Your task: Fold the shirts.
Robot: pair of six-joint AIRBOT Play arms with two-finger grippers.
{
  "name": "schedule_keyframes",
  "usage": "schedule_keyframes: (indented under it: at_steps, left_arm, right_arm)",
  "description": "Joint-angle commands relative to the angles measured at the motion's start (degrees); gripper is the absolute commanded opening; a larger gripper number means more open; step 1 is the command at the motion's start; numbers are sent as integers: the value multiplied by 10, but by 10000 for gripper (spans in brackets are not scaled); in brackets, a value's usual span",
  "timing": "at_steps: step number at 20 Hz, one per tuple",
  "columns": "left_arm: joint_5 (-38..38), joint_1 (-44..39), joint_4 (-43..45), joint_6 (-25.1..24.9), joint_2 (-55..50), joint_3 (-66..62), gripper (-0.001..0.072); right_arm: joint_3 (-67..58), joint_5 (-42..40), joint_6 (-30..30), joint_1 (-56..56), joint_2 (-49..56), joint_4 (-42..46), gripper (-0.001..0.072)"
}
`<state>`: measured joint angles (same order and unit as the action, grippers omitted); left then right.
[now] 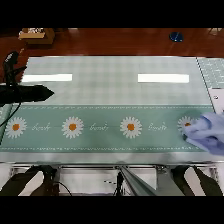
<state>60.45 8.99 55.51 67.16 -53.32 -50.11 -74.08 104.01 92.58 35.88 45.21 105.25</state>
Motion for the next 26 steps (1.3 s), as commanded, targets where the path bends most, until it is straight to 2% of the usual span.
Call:
schedule_keyframes:
  at_steps: [1, 6, 10, 13, 14, 15, 16, 17, 18, 20, 21, 22, 23, 24, 25, 26]
  left_arm:
    - [-1, -1, 0, -1, 0, -1, 20]
    - [-31, -1, 5, -22, -1, 0, 20]
    - [-59, 11, 23, -22, -1, -1, 21]
    - [-59, 40, 42, -22, -1, -1, 21]
    - [-61, 50, 42, -22, -1, -1, 21]
    - [-63, 60, 42, -22, -1, -1, 20]
    - [-66, 69, 42, -22, -1, -1, 21]
    - [-65, 75, 41, -22, -1, -1, 20]
    - [-65, 76, 40, -22, -1, -1, 21]
    - [-65, 73, 19, -22, -1, -1, 36]
    - [-65, 69, -11, -22, -1, -1, 96]
    - [-66, 66, -53, -22, -1, -1, 188]
    - [-75, 59, -97, -22, -2, -1, 349]
    - [-89, 47, -132, -30, -3, -1, 472]
    - [-98, 26, -155, -64, -5, -3, 482]
    - [-99, 0, -156, -99, -8, -10, 481]
  right_arm:
    - [3, 24, -14, 111, -20, 42, 36]
    - [121, 24, -29, 234, -51, 45, 36]
    - [263, 3, -33, 298, -99, 131, 37]
    - [316, -32, -36, 324, -108, 177, 38]
    - [327, -42, -43, 326, -108, 177, 97]
    - [336, -49, -56, 326, -108, 179, 317]
    - [341, -61, -73, 326, -108, 180, 504]
    - [341, -86, -84, 326, -108, 181, 541]
    - [339, -123, -83, 324, -107, 177, 538]
    - [297, -217, -80, 325, -88, 80, 530]
    - [258, -265, -93, 325, -72, -34, 520]
    - [220, -307, -117, 325, -57, -176, 520]
    - [184, -342, -153, 317, -42, -348, 511]
    - [157, -371, -182, 294, -30, -489, 454]
    - [134, -393, -209, 251, -17, -596, 449]
    - [109, -399, -217, 193, -2, -627, 449]
